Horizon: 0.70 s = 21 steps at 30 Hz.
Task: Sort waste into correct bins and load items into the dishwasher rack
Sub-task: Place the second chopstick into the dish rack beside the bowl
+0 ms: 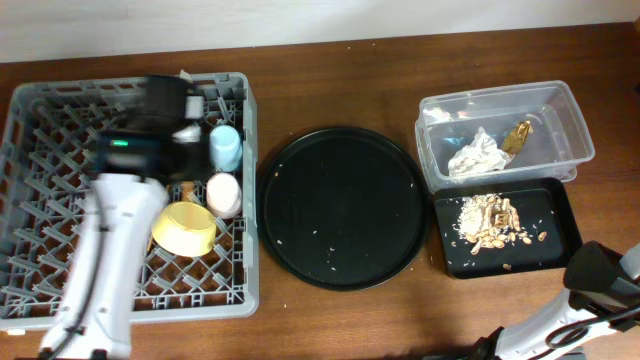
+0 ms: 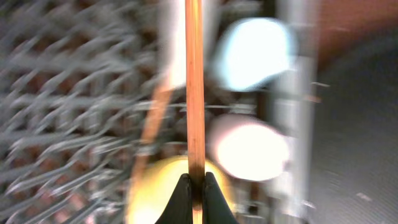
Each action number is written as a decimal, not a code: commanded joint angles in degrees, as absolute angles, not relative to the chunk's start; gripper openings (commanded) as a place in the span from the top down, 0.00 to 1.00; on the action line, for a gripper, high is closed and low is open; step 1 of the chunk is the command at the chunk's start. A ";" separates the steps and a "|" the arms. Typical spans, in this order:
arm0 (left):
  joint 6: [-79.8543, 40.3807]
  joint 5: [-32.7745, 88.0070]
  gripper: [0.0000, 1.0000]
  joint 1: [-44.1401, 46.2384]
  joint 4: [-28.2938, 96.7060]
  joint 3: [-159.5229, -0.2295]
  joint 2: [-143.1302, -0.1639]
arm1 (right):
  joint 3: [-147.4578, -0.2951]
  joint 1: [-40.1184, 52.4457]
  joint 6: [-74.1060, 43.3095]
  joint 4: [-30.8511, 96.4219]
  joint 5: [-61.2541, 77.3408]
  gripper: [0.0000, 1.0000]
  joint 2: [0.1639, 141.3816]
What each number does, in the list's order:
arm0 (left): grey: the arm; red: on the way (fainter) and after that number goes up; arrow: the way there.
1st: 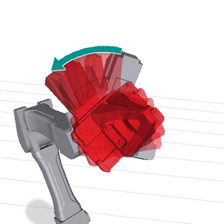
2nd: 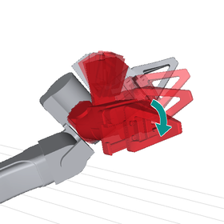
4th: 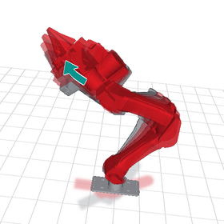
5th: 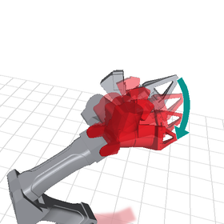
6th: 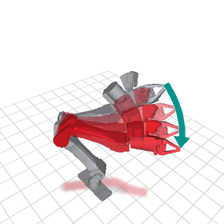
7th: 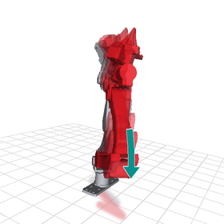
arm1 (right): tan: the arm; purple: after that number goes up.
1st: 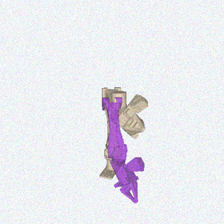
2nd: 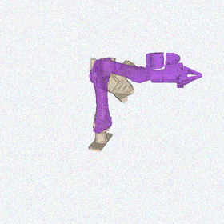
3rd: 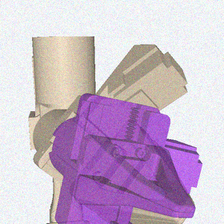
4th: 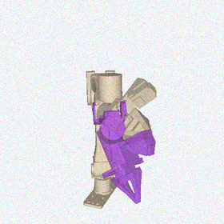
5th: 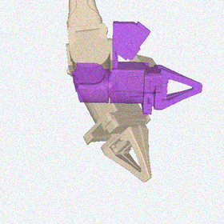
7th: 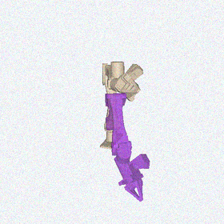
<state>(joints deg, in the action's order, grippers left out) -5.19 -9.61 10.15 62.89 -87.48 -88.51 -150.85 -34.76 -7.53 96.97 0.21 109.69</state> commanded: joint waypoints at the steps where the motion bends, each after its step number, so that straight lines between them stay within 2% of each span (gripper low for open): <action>1: -1.21 -8.16 1.00 -3.22 64.38 -87.24 -88.86 | -151.02 -34.89 -7.49 97.30 -0.30 0.01 109.78; 4: -0.73 -8.14 1.00 -7.40 64.03 -87.09 -89.19 | -151.02 -34.89 -7.49 97.30 -0.30 0.01 109.75; 9: 6.11 -8.36 1.00 -7.42 57.30 -85.95 -96.95 | -151.02 -34.89 -7.49 97.30 -0.30 0.01 109.78; 12: 6.31 -8.36 0.95 -7.55 55.07 -85.95 -102.10 | -151.02 -34.89 -7.49 97.32 -0.30 0.01 109.75; 13: 6.33 -8.36 0.82 -7.77 54.33 -85.95 -102.39 | -151.02 -34.89 -7.49 97.32 -0.30 0.01 109.78; 15: 6.31 -8.36 0.47 -8.05 53.36 -85.97 -102.39 | -151.02 -34.89 -7.49 97.32 -0.30 0.01 109.78; 18: 5.50 -8.12 0.47 -8.05 53.19 -85.97 -102.32 | -151.02 -34.89 -7.49 97.32 -0.30 0.01 109.78; 19: 5.43 -3.81 0.50 -8.05 54.06 -85.97 -101.69 | -151.02 -34.89 -7.49 97.30 -0.30 0.01 109.78; 21: 5.45 3.31 0.50 -8.05 55.86 -85.97 -98.43 | -151.02 -34.89 -7.49 97.32 -0.30 0.01 109.78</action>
